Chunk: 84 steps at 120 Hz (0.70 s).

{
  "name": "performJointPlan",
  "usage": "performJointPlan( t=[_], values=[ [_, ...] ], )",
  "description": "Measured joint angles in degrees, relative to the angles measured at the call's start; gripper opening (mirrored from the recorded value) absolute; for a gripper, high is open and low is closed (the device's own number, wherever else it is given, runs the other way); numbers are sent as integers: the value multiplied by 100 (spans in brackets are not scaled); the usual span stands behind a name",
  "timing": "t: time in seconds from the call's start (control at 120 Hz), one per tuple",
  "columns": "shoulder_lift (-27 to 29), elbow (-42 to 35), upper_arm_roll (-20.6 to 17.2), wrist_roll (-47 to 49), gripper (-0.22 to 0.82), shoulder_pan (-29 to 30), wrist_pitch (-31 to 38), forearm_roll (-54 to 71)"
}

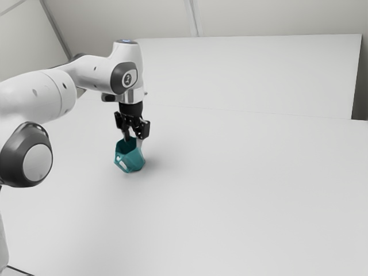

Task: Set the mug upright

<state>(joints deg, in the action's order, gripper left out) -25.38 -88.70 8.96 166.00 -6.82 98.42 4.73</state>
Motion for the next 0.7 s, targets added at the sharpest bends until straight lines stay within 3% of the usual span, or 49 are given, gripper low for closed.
performJointPlan(
  t=[0.117, 0.258, 0.5, 0.7],
  values=[
    [107, -16, -4, 0, 42, 39, 12, -33],
    [507, -145, -15, 0, 51, 162, 54, -121],
    [1939, -1021, -17, 0, 57, 241, 280, -101],
    [2275, -442, -16, 0, 59, 281, -72, -106]
  ],
)
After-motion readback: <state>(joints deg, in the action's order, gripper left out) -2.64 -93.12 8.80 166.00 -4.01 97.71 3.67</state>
